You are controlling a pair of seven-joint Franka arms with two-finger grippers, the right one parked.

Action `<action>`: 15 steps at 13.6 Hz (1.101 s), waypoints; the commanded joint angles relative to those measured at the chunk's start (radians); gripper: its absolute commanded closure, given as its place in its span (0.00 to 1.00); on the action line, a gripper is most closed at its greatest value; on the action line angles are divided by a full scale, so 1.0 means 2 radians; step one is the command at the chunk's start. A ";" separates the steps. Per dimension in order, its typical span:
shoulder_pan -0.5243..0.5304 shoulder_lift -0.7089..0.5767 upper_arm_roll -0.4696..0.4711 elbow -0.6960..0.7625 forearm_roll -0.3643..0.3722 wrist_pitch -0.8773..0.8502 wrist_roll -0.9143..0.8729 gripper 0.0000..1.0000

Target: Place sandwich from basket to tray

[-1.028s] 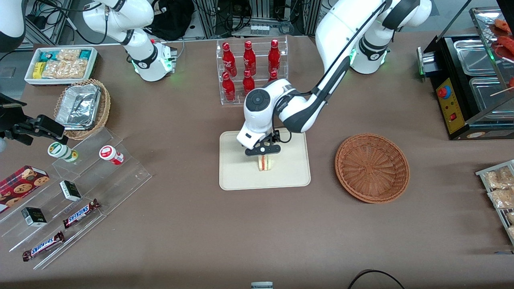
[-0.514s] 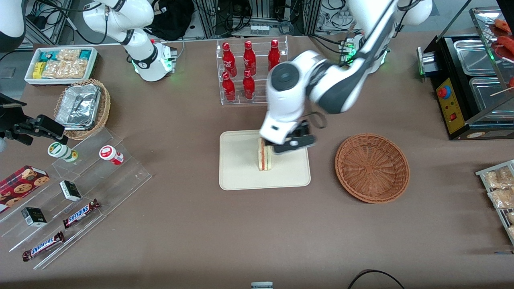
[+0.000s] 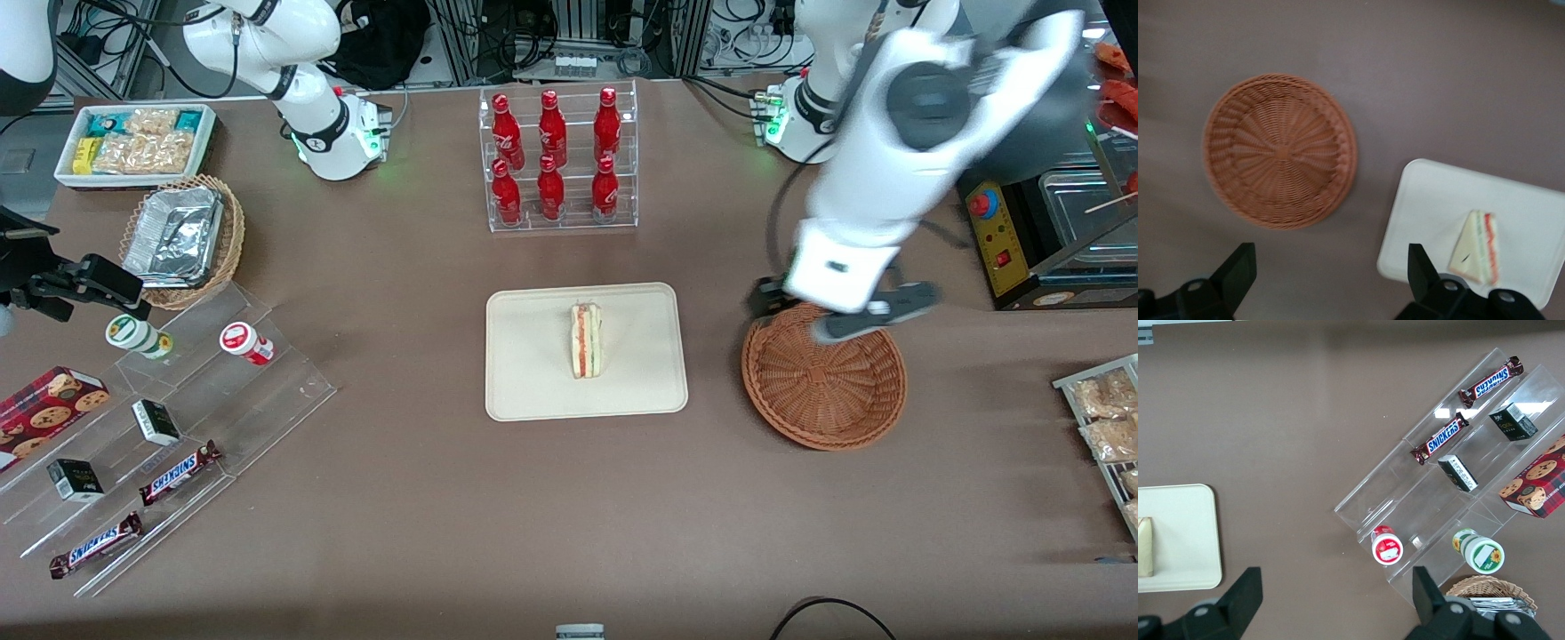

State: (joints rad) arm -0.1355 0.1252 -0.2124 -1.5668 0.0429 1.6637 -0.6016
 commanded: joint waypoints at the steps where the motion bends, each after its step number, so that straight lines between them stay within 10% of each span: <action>1: 0.068 -0.039 -0.006 -0.013 -0.018 -0.054 0.116 0.00; 7: 0.137 -0.083 -0.006 -0.014 -0.011 -0.118 0.278 0.00; 15: 0.105 -0.078 0.012 0.006 0.025 -0.123 0.292 0.00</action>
State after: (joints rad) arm 0.0913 -0.0204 -0.2174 -1.5607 0.0722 1.4063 -0.0397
